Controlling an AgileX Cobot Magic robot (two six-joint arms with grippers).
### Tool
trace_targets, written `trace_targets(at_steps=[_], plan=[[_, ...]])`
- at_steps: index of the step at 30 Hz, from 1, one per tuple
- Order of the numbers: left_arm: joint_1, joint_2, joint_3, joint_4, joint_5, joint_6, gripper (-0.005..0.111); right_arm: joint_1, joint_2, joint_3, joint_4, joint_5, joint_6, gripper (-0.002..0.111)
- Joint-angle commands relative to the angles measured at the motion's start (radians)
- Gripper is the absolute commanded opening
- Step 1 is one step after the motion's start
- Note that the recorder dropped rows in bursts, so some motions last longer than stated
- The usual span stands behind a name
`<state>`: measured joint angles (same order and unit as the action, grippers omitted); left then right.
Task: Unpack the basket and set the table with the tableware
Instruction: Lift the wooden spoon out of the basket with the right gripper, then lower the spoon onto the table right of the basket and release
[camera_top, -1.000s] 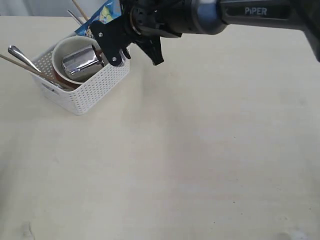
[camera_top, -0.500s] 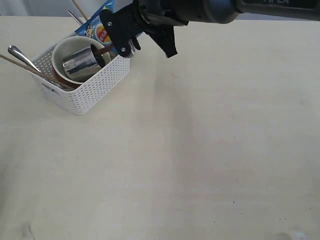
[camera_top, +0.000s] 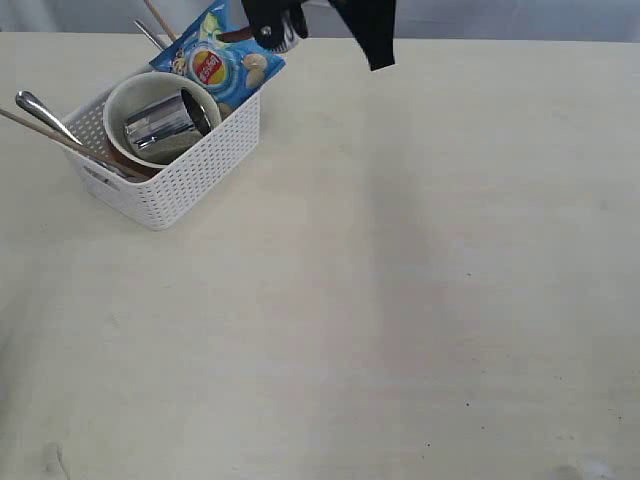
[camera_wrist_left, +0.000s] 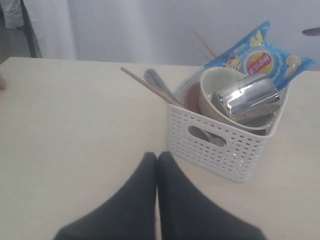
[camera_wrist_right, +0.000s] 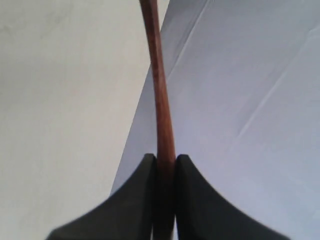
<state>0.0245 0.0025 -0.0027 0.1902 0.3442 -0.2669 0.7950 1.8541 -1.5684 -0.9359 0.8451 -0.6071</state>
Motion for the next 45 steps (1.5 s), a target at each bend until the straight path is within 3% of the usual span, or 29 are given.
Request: trace_targets(at_steps=[1, 5, 8, 15, 26, 34, 40, 45], plan=[[-0.004, -0.003, 0.003, -0.003, -0.005, 0.001, 0.000, 0.037, -0.048, 0.015, -0.002, 0.139, -0.028, 0.000], [-0.004, -0.003, 0.003, -0.003, -0.005, 0.001, 0.000, 0.058, -0.104, 0.128, -0.002, 0.062, -0.201, 0.000], [-0.004, -0.003, 0.003, -0.003, -0.005, 0.001, 0.000, 0.053, -0.158, 0.243, -0.051, -0.133, -0.264, 0.000], [-0.004, -0.003, 0.003, -0.003, -0.005, 0.001, 0.000, -0.132, -0.222, 0.491, -0.473, -1.103, -0.252, 0.000], [-0.004, -0.003, 0.003, -0.003, -0.005, 0.001, 0.000, -0.334, -0.212, 0.591, -0.463, -1.411, -0.258, 0.000], [-0.004, -0.003, 0.003, -0.003, -0.005, 0.001, 0.000, -0.603, -0.212, 0.736, -0.590, -1.850, -0.365, 0.000], [-0.004, -0.003, 0.003, -0.003, -0.005, 0.001, 0.000, -0.787, -0.212, 0.847, -0.668, -1.882, -0.311, 0.000], [-0.004, -0.003, 0.003, -0.003, -0.005, 0.001, 0.000, -0.827, -0.212, 0.953, -0.774, -1.881, -0.392, 0.000]])
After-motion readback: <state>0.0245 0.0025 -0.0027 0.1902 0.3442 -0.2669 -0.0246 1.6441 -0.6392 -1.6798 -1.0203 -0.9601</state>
